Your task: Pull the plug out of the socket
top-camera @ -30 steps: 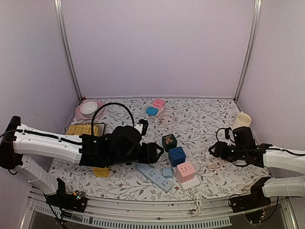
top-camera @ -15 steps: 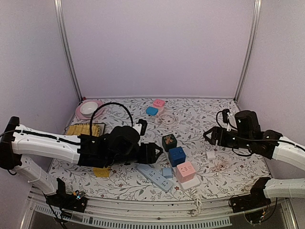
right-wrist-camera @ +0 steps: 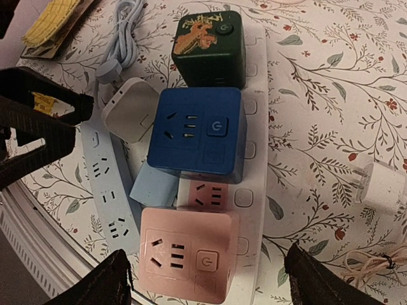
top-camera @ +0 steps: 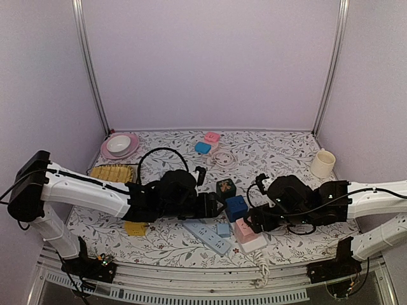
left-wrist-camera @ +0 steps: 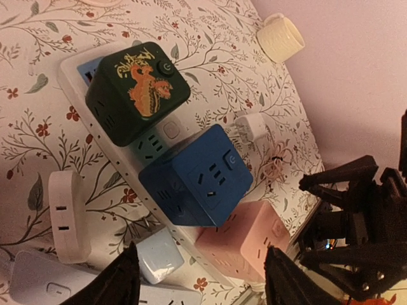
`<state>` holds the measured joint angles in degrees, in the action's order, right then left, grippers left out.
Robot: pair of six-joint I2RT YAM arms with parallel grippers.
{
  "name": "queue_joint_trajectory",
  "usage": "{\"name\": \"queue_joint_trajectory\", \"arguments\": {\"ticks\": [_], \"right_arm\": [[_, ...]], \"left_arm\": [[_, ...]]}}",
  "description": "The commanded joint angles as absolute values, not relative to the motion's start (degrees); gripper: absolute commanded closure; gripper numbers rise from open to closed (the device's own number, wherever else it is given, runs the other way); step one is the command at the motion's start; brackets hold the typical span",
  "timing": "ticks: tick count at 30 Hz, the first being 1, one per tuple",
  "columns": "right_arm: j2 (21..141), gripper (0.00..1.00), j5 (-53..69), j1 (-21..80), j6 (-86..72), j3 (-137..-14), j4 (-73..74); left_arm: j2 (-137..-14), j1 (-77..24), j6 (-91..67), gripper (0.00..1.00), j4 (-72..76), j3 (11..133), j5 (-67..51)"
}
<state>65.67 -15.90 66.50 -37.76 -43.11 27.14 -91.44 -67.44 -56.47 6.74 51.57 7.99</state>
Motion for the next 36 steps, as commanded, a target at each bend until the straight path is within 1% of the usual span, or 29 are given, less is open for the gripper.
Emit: {"name": "queue_joint_trajectory", "arguments": {"ticks": [1, 6, 16, 28, 31, 36], "right_arm": [[70.5, 0.15, -20.8, 69.9, -39.4, -46.3, 30.0], [74.8, 0.16, -21.4, 71.1, -40.6, -48.0, 30.0], [78.7, 0.17, -22.2, 73.4, -41.8, -48.5, 30.9], [84.0, 0.20, -24.3, 75.7, -42.7, -51.6, 32.9], [84.9, 0.25, -24.5, 76.2, -42.9, -52.6, 33.1], [85.9, 0.40, -25.2, 76.8, -42.9, -54.4, 34.1]], "left_arm": [[-94.2, -65.5, -58.3, 0.32, 11.0, 52.5, 4.7], [-97.7, -64.8, -58.9, 0.33, 9.4, 55.4, 5.9], [-103.7, -65.0, -59.3, 0.33, 7.7, 60.3, 8.2], [-107.7, -67.3, -61.6, 0.33, 2.5, 62.1, 13.8], [-108.3, -67.8, -62.6, 0.33, 2.5, 61.5, 14.3], [-109.3, -68.8, -63.3, 0.33, 2.7, 61.3, 14.8]]}}
